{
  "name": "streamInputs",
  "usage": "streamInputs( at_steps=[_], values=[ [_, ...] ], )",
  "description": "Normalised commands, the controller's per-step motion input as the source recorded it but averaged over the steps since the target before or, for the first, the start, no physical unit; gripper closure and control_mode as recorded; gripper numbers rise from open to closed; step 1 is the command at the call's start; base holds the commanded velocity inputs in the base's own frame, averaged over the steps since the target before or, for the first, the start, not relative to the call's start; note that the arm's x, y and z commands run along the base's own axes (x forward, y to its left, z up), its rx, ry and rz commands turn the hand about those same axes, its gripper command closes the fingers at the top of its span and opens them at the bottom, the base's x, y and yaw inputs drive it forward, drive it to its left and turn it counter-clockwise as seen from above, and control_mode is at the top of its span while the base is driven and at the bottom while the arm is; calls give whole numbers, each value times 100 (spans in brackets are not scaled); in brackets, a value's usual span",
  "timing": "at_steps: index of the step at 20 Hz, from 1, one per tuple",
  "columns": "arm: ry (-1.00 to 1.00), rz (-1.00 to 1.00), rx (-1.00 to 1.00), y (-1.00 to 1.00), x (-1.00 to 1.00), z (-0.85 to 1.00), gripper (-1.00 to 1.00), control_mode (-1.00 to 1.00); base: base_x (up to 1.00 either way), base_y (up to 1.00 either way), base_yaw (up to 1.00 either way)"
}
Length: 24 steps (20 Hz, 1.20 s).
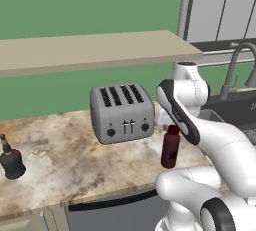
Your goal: Place the drinks on the dining counter in a tight cluster.
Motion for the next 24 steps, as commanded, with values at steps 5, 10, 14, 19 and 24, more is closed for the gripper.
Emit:
streamInputs(
  at_steps=[5, 10, 14, 19, 24],
  values=[
    [2, 0, 0, 0, 0, -8, -100, -100, 0, 0, 0],
    [1, 0, 0, 0, 4, -22, -100, -100, 0, 0, 0],
    [0, 0, 0, 0, 15, -2, -100, -100, 0, 0, 0],
    [3, 0, -1, 0, 19, 0, -100, -100, 0, 0, 0],
    [5, 0, 0, 0, 3, 0, -100, -100, 0, 0, 0]
  ],
)
